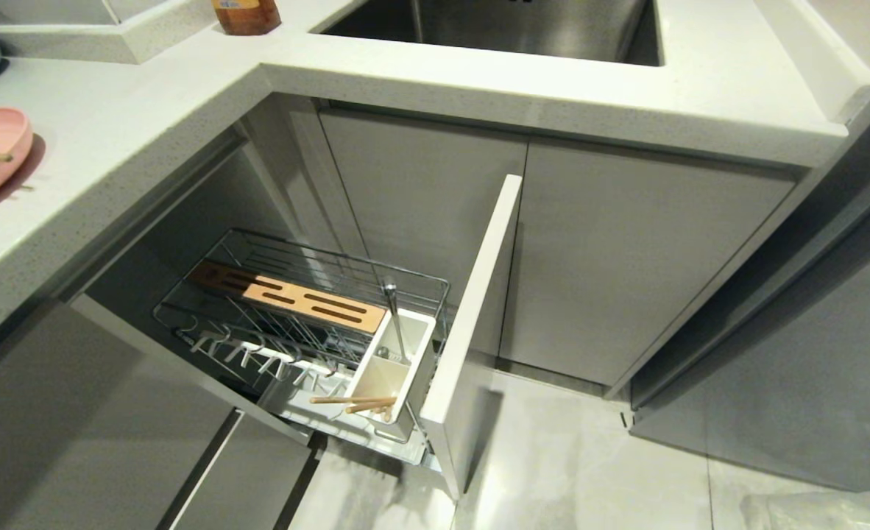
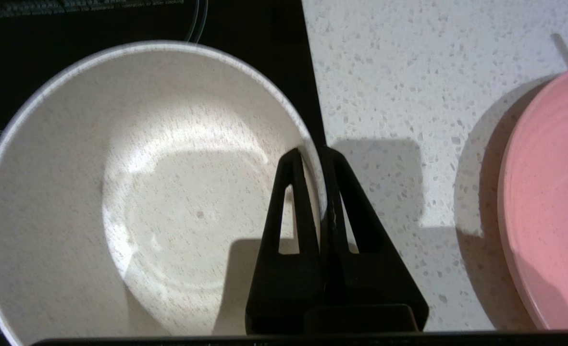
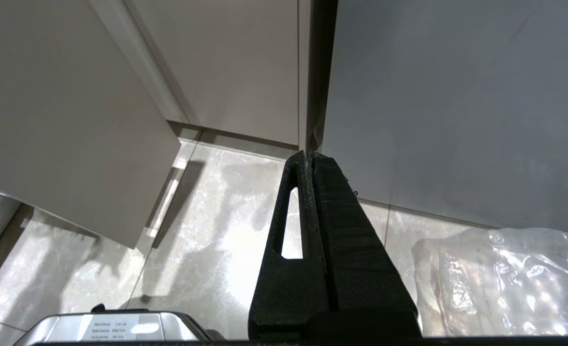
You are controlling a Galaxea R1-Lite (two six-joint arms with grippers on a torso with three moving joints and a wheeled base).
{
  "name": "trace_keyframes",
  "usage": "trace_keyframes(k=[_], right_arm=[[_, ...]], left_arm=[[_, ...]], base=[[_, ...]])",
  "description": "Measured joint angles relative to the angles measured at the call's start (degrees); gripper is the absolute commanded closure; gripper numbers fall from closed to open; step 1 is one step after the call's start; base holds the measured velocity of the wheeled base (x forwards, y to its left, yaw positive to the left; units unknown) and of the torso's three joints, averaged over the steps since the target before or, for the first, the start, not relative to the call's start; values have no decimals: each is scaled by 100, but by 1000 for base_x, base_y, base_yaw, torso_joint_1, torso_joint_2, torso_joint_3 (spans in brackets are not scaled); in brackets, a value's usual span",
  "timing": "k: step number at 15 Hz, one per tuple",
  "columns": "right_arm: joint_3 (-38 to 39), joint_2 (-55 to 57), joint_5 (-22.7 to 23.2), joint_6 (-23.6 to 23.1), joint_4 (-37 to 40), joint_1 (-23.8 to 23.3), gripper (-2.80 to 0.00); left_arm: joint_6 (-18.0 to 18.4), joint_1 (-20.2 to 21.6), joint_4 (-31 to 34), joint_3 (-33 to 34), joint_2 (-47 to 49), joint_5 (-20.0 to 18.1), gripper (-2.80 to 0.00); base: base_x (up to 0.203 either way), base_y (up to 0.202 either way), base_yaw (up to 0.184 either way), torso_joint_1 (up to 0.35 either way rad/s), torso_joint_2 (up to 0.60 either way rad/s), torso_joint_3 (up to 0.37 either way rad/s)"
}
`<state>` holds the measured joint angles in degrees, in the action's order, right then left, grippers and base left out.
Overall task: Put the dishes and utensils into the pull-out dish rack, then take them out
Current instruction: Pick up the bowl and place it in the cupboard
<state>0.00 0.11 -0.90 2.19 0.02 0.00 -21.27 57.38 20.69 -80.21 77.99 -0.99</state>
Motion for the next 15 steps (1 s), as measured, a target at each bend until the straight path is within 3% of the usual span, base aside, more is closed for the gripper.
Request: trace_keyframes(k=[5, 9, 12, 15], right_arm=[[0, 0, 2, 0, 5, 0, 0], [0, 0, 0, 0, 2, 0, 0], [0, 0, 2, 0, 0, 0, 0], [0, 0, 2, 0, 2, 2, 0]], left_arm=[[-5, -25, 15, 17, -216, -34, 0], [18, -188, 63, -178, -673, -423, 0], [37, -732, 313, -540, -1019, -439, 0], [-2, -1599, 632, -824, -1242, -335, 0]], base=[[0, 0, 0, 0, 0, 0], [0, 0, 0, 0, 0, 0], [0, 0, 0, 0, 0, 0], [0, 0, 0, 0, 0, 0]])
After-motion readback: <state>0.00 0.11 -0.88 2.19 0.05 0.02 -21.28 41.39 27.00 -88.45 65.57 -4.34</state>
